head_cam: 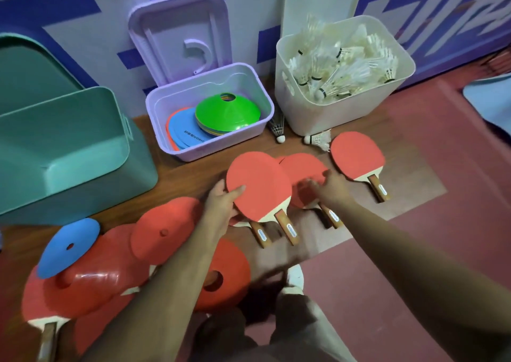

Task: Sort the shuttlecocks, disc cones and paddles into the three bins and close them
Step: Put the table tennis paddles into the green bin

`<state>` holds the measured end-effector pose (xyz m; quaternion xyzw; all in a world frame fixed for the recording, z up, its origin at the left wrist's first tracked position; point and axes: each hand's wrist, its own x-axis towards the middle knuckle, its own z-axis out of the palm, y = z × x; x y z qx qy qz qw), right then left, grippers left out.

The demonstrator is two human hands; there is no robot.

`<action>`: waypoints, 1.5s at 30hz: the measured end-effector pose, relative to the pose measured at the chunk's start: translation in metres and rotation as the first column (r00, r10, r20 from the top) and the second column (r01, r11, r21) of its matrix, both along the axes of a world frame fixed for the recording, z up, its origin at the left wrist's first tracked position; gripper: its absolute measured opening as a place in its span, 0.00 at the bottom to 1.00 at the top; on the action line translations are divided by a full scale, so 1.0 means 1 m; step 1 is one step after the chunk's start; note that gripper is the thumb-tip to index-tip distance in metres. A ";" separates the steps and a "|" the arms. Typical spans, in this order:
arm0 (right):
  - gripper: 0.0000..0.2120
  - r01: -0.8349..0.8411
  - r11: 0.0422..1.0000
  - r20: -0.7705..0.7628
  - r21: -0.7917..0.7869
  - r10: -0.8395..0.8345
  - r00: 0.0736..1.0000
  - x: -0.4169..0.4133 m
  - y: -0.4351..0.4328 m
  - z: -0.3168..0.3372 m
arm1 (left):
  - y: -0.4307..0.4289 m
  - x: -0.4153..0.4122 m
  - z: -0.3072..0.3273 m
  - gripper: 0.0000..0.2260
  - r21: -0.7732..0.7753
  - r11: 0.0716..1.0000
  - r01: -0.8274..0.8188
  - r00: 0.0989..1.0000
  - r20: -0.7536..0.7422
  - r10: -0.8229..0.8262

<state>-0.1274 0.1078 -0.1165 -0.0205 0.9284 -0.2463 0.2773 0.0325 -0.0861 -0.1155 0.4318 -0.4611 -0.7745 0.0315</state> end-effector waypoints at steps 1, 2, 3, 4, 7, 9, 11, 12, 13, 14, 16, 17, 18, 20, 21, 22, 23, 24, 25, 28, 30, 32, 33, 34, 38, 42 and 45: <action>0.32 -0.003 0.997 -0.021 0.073 0.005 1.000 -0.012 0.004 -0.005 | 0.004 -0.002 -0.001 0.13 -0.034 0.999 -0.021 0.999 0.023 0.021; 0.35 -0.022 0.991 -0.024 0.132 0.026 0.999 -0.022 0.008 -0.007 | 0.008 -0.004 -0.003 0.12 -0.066 0.997 -0.047 0.998 0.039 0.049; 0.36 -0.063 0.985 -0.005 0.160 0.065 0.998 -0.028 0.008 -0.007 | 0.010 -0.005 -0.005 0.11 -0.096 0.993 -0.074 0.995 0.052 0.079; 0.34 -0.093 0.985 0.043 0.144 0.088 0.995 -0.031 0.008 -0.008 | 0.011 -0.005 -0.008 0.10 -0.124 0.988 -0.088 0.993 0.062 0.096; 0.19 -0.123 0.992 0.168 0.016 0.119 0.979 -0.037 0.015 -0.019 | 0.023 -0.009 -0.019 0.09 -0.206 0.973 -0.103 0.984 0.119 0.129; 0.16 -0.094 0.995 0.116 -0.036 0.097 0.988 -0.039 0.021 -0.032 | 0.031 -0.008 -0.022 0.09 -0.247 0.961 -0.125 0.975 0.148 0.165; 0.12 -0.010 0.984 0.066 -0.178 0.022 0.998 -0.042 0.024 -0.037 | 0.037 -0.005 -0.024 0.13 -0.268 0.951 -0.155 0.965 0.164 0.204; 0.09 0.032 0.963 0.057 -0.266 -0.017 0.998 -0.044 0.026 -0.037 | 0.038 -0.002 -0.024 0.18 -0.276 0.945 -0.177 0.958 0.174 0.230; 0.06 0.052 0.936 0.042 -0.348 -0.040 0.998 -0.046 0.026 -0.033 | 0.039 0.000 -0.023 0.20 -0.288 0.939 -0.190 0.951 0.184 0.249; 0.05 0.067 0.907 0.033 -0.417 -0.058 0.998 -0.047 0.027 -0.025 | 0.039 0.002 -0.021 0.17 -0.301 0.933 -0.194 0.948 0.185 0.257; 0.06 0.099 0.841 0.053 -0.531 -0.084 0.995 -0.049 0.027 -0.009 | 0.040 0.005 -0.015 0.07 -0.314 0.925 -0.214 0.948 0.161 0.274; 0.05 0.135 0.803 0.095 -0.580 -0.099 0.991 -0.048 0.025 0.001 | 0.040 0.005 -0.009 0.05 -0.311 0.921 -0.235 0.947 0.142 0.290; 0.05 0.170 0.772 0.148 -0.612 -0.100 0.984 -0.045 0.024 0.009 | 0.040 0.005 -0.003 0.04 -0.306 0.917 -0.256 0.946 0.118 0.303; 0.05 0.167 0.739 0.204 -0.653 -0.040 0.978 -0.035 0.017 0.023 | 0.039 0.003 0.009 0.05 -0.269 0.919 -0.287 0.947 0.063 0.314; 0.05 0.151 0.736 0.220 -0.660 -0.003 0.976 -0.028 0.013 0.029 | 0.039 0.002 0.016 0.06 -0.229 0.927 -0.298 0.949 0.033 0.313; 0.05 0.146 0.747 0.238 -0.649 0.016 0.971 -0.022 0.008 0.033 | 0.038 0.002 0.023 0.07 -0.192 0.933 -0.303 0.950 0.013 0.311; 0.06 0.151 0.758 0.256 -0.635 0.021 0.967 -0.016 0.002 0.038 | 0.037 0.002 0.030 0.08 -0.163 0.937 -0.310 0.950 -0.006 0.313; 0.08 0.150 0.774 0.258 -0.615 0.018 0.966 -0.010 -0.003 0.042 | 0.035 0.002 0.036 0.10 -0.141 0.935 -0.324 0.946 -0.027 0.324; 0.10 0.108 0.783 0.219 -0.612 0.037 0.975 -0.006 -0.010 0.044 | 0.033 0.006 0.044 0.12 -0.119 0.930 -0.349 0.937 -0.053 0.345; 0.14 -0.108 0.765 0.086 -0.635 0.209 0.974 0.011 -0.030 0.062 | 0.021 0.023 0.062 0.15 -0.081 0.915 -0.395 0.914 -0.132 0.382; 0.17 -0.101 0.702 0.183 -0.705 0.317 0.931 0.027 -0.049 0.074 | 0.011 0.038 0.075 0.14 -0.085 0.924 -0.373 0.918 -0.176 0.355; 0.19 -0.093 0.686 0.258 -0.722 0.391 0.883 0.043 -0.075 0.080 | -0.004 0.054 0.090 0.08 -0.107 0.935 -0.338 0.930 -0.189 0.315; 0.19 -0.103 0.681 0.267 -0.725 0.416 0.869 0.050 -0.088 0.082 | -0.014 0.063 0.097 0.05 -0.123 0.938 -0.325 0.936 -0.187 0.299; 0.18 -0.130 0.677 0.258 -0.724 0.442 0.859 0.056 -0.100 0.084 | -0.024 0.071 0.104 0.02 -0.138 0.937 -0.320 0.938 -0.187 0.293; 0.15 -0.225 0.638 0.201 -0.736 0.524 0.828 0.089 -0.169 0.105 | -0.087 0.116 0.129 0.08 -0.192 0.908 -0.373 0.921 -0.195 0.337; 0.26 -0.578 0.621 -0.101 -0.529 0.630 0.770 0.119 -0.244 0.135 | -0.158 0.155 0.141 0.10 -0.131 0.841 -0.524 0.835 -0.273 0.478; 0.28 -0.812 0.525 -0.315 -0.256 0.749 0.583 0.138 -0.292 0.150 | -0.206 0.176 0.142 0.04 -0.047 0.799 -0.599 0.766 -0.323 0.556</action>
